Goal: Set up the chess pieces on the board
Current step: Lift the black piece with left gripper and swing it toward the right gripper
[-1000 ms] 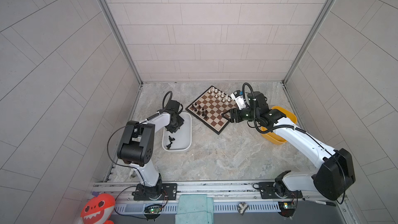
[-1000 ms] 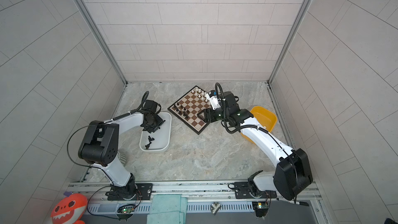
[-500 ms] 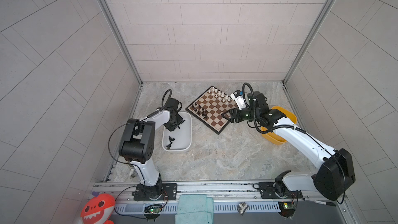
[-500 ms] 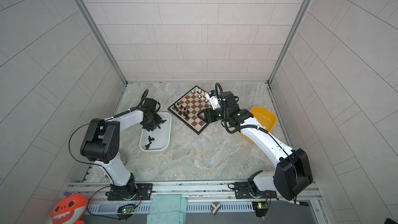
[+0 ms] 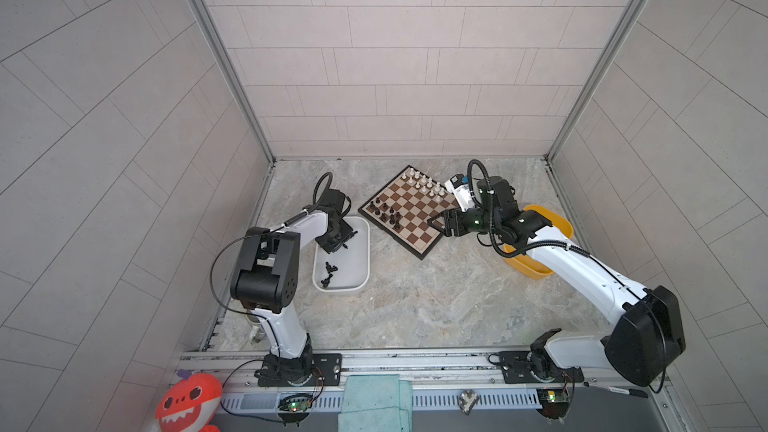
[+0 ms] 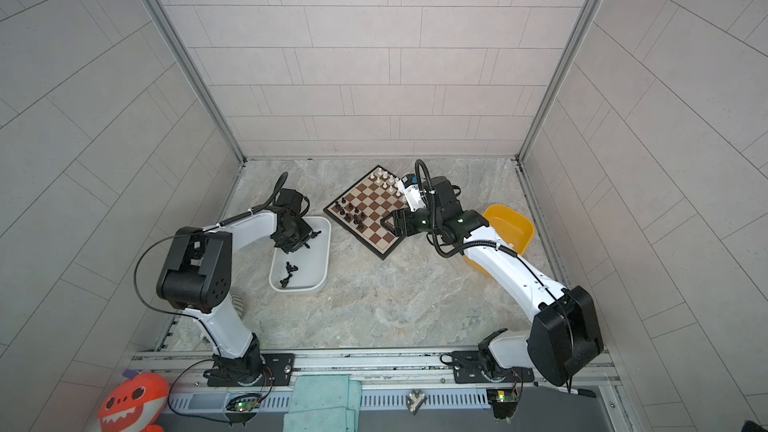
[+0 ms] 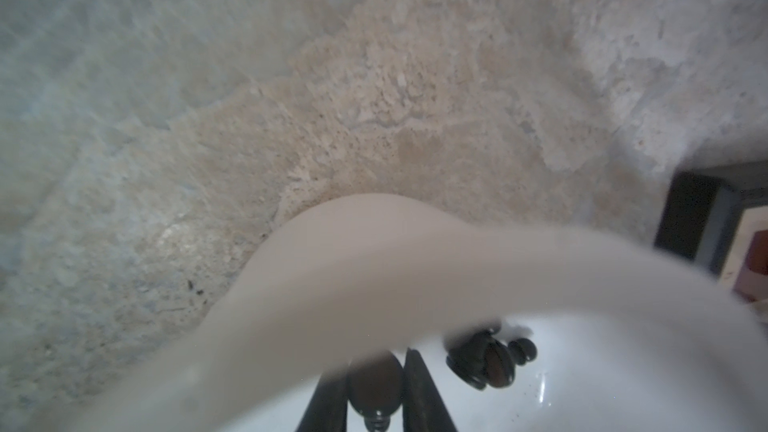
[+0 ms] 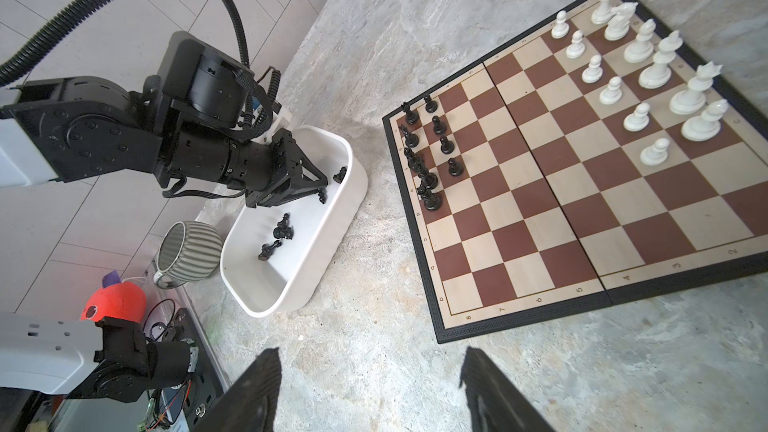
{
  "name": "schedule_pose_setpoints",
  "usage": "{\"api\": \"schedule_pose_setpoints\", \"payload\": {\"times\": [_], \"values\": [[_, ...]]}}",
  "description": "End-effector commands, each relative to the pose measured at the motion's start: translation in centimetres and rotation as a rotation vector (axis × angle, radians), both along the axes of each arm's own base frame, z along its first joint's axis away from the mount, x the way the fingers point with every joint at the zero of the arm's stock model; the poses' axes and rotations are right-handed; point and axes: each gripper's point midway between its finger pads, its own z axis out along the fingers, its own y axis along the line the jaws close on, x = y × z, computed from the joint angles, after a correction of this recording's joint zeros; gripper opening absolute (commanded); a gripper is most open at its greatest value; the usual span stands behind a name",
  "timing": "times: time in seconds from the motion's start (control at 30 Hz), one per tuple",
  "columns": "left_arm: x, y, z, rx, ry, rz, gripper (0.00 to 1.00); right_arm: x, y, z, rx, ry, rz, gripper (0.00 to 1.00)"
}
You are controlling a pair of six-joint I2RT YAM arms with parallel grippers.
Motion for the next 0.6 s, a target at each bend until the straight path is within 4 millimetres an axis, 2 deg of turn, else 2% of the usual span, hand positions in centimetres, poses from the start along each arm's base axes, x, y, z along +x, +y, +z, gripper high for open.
{"api": "schedule_pose_setpoints", "payload": {"times": [0.0, 0.1, 0.23, 0.37, 0.57], "values": [[-0.1, 0.0, 1.2, -0.052, -0.003, 0.013, 0.15, 0.0, 0.3, -0.4, 0.014, 0.006, 0.002, 0.71], [-0.7, -0.5, 3.6, -0.118, -0.035, 0.027, 0.14, -0.1, 0.9, 0.2, 0.06, 0.004, 0.011, 0.71], [-1.6, -3.0, 7.2, -0.284, -0.099, 0.053, 0.11, -0.1, 2.7, 0.5, 0.127, -0.022, 0.018, 0.73], [-1.9, -6.0, 11.1, -0.44, -0.194, 0.047, 0.11, 0.5, 6.3, 0.4, 0.206, -0.032, 0.034, 0.73], [-2.6, -9.8, 15.1, -0.575, -0.264, -0.011, 0.12, 1.3, 10.9, -0.2, 0.255, -0.042, 0.046, 0.73]]}}
